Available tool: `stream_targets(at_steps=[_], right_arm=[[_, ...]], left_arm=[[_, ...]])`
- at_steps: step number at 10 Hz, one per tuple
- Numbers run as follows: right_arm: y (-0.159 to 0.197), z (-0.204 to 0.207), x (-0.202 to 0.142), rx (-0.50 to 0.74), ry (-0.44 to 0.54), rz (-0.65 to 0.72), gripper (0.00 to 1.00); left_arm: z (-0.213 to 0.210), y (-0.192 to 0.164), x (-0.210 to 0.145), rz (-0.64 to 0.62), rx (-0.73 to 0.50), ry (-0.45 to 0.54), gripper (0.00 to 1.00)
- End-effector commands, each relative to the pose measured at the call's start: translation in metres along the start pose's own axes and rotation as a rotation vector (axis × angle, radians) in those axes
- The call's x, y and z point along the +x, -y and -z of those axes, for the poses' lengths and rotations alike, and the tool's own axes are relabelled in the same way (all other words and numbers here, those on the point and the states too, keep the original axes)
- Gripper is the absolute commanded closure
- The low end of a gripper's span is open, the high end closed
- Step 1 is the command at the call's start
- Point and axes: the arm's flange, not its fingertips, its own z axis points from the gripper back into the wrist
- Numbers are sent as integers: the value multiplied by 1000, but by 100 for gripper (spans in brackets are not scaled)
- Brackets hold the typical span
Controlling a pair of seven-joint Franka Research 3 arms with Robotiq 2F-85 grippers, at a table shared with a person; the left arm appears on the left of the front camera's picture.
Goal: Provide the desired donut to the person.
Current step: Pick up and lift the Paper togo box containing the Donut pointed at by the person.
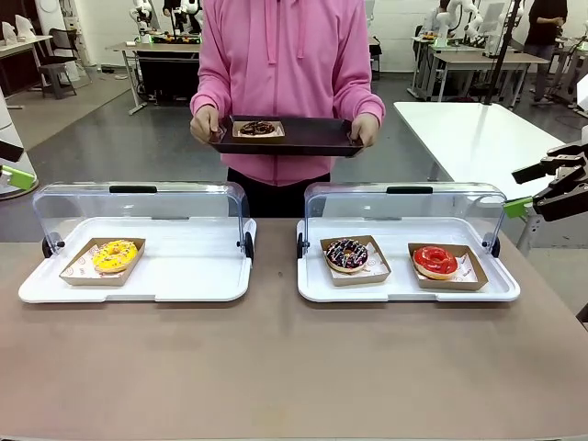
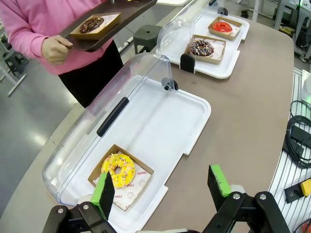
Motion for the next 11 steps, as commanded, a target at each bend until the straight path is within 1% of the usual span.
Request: stream_targets(at_steps=[1,11], right_arm=[[1,4,2,5,22,14,0],[1,4,2,5,22,14,0]], left_arm=[[-1,0,-1,2,2,-10,0],[-1,0,-1,2,2,-10,0]])
